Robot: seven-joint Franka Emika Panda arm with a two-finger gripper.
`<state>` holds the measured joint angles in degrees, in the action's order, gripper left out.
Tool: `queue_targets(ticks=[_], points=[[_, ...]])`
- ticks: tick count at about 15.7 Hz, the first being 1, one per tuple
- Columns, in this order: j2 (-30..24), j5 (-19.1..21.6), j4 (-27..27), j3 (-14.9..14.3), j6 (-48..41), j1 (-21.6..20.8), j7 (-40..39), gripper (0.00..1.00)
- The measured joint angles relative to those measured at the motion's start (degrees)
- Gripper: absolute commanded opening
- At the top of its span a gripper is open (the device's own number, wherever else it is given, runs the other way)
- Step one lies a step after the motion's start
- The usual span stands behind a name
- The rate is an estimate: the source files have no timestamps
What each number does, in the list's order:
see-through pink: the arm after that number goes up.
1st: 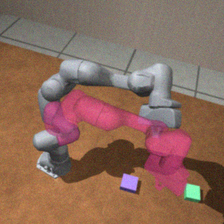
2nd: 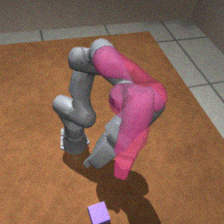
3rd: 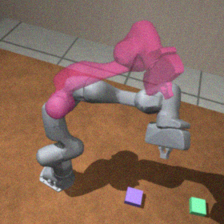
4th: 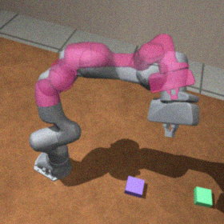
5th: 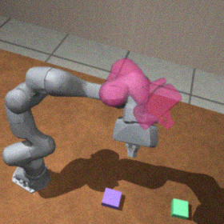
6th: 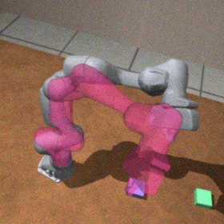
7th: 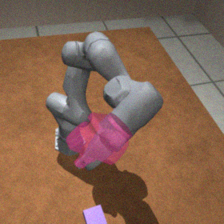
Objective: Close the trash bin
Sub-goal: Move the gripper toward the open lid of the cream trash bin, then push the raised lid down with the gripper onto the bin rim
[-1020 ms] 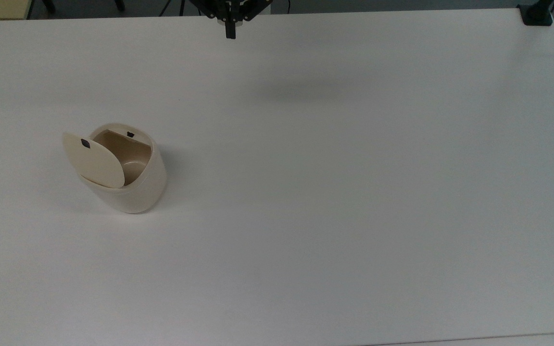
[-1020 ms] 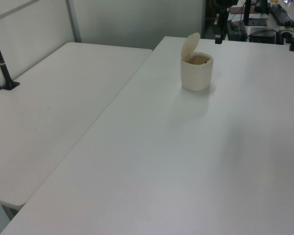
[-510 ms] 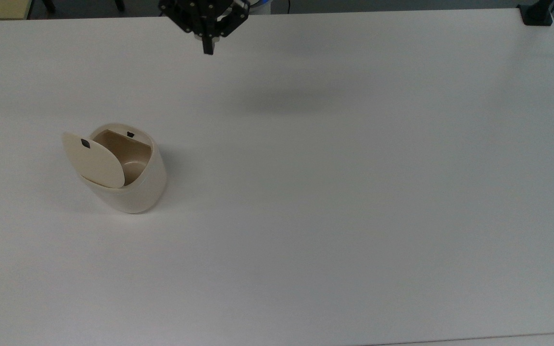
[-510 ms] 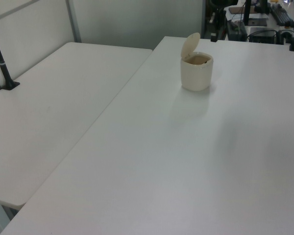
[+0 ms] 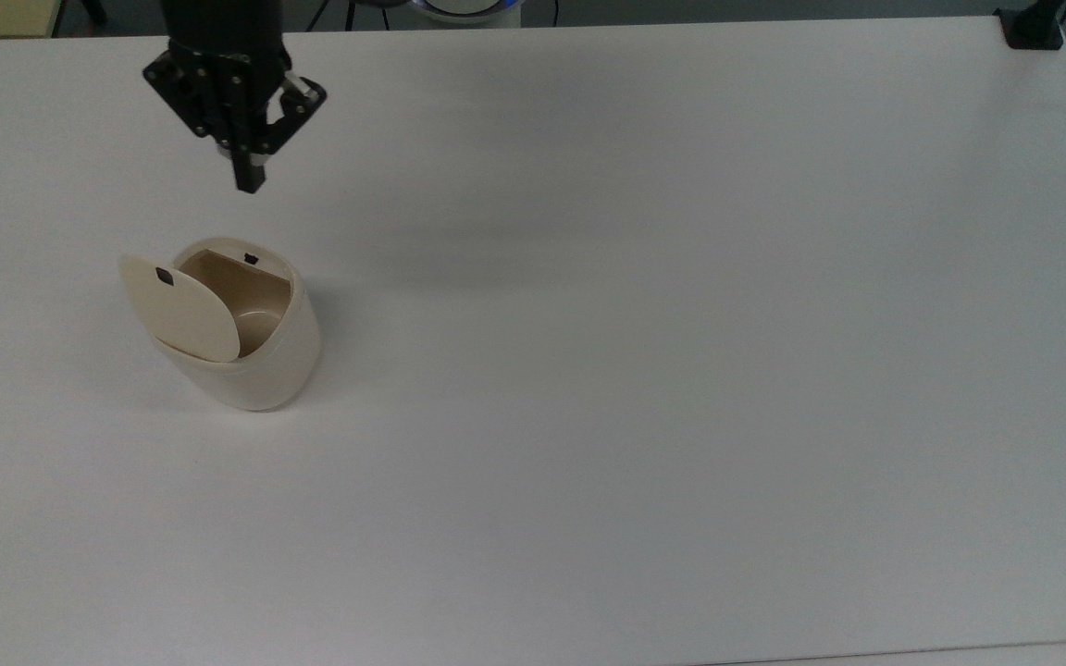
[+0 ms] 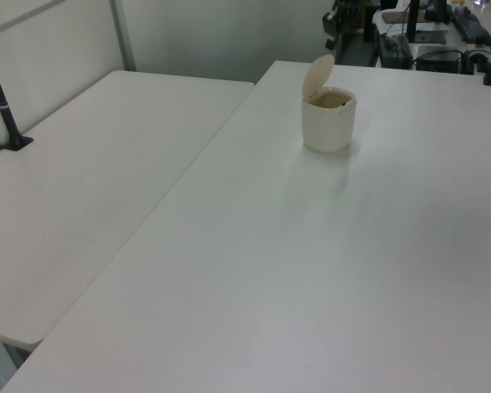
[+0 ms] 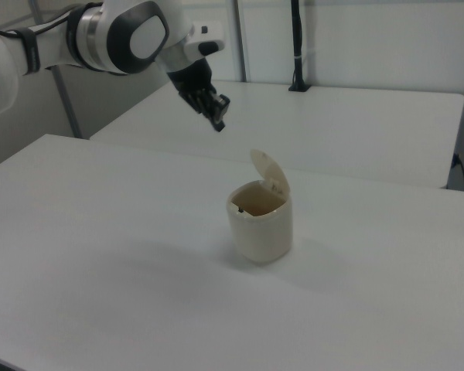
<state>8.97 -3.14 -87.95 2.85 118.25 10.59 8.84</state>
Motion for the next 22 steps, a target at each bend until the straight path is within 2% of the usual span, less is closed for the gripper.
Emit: queue_targets(ticks=[4,11,15,22], points=[[0.9,-2.9,0.3,-0.6,8.3,2.4,5.4,0.0],[6.8,-6.1,0.3,-2.3,17.8,2.7,12.6,0.0],[7.7,-7.3,0.3,-2.4,18.0,2.7,13.9,0.0],[7.7,-7.4,0.3,-2.5,10.2,2.5,13.1,0.0]])
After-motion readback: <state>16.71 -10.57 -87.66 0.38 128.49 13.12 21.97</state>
